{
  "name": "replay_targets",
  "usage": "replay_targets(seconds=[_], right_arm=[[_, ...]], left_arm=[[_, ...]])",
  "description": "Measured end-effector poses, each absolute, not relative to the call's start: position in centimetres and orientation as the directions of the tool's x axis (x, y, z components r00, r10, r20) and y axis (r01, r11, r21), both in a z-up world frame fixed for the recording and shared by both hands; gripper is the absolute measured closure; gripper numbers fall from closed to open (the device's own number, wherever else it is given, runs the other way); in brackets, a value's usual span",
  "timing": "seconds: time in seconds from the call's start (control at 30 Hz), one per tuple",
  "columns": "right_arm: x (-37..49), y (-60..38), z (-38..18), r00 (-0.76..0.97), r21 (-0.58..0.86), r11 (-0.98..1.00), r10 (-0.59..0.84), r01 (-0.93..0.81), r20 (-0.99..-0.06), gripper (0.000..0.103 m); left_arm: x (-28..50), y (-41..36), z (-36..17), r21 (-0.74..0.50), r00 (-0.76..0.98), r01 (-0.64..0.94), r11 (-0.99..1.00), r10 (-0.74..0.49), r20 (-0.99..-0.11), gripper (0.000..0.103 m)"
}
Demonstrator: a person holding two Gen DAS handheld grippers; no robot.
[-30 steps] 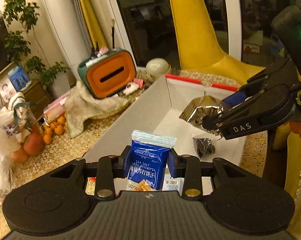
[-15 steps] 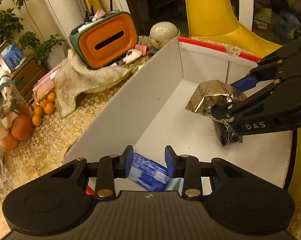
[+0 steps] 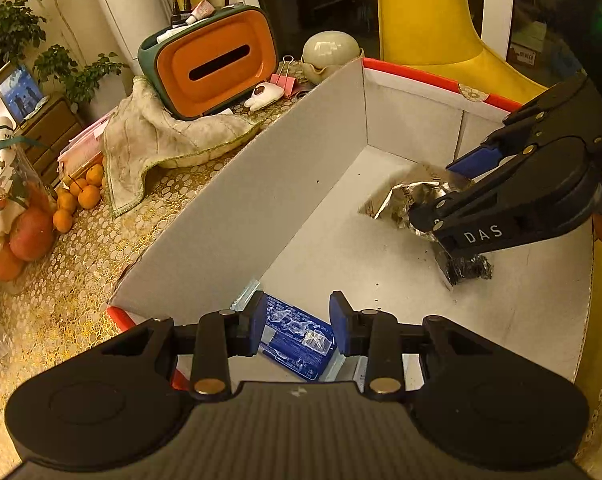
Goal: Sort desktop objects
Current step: 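Open both tools to release the biscuit pack and foil bag into the box, then withdraw both tools from the box back toward the table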
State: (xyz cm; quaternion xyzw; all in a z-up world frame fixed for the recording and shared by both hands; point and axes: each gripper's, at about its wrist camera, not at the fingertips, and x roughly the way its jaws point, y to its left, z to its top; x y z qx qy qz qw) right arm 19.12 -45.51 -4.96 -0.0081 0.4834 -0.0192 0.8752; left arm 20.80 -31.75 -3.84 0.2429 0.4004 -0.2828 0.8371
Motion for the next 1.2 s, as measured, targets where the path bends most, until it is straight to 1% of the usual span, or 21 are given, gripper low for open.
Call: replay_targets(seconds=[0.03,0.07,0.17,0.4,0.87,1.2], right_arm=[[19.1,-45.5,-4.9,0.533,-0.034,0.999,-0.044,0.030,-0.845,0.048],[19.0,-45.6,-4.9,0.538,-0.029,0.999,-0.042,0.033,-0.842,0.046],[18.6,-45.8,-4.6,0.547,-0.006,0.999,-0.030,0.046,-0.837,0.044],[17.1,-45.7,-3.2,0.568,0.018,0.999,-0.007,0.038,-0.823,0.044],[13.1,-42.5,0.6,0.621,0.049,0.999,0.048,-0.017,-0.782,0.044],[10.2,-38.3,2.9,0.645,0.039,0.995,0.092,-0.096,-0.758,0.044]], left_arm=[[20.8,-31.6,-3.8,0.175,0.517,0.668,0.723,-0.282,-0.808,0.070],[20.7,-31.5,-3.7,0.171,0.517,0.668,0.725,-0.285,-0.807,0.070],[20.6,-31.1,-3.5,0.157,0.513,0.663,0.732,-0.293,-0.807,0.070],[19.7,-29.9,-2.3,0.110,0.508,0.656,0.746,-0.329,-0.796,0.070],[15.6,-26.0,1.1,0.059,0.535,0.643,0.764,-0.393,-0.748,0.070],[12.1,-22.3,3.2,0.057,0.586,0.614,0.787,-0.407,-0.701,0.070]])
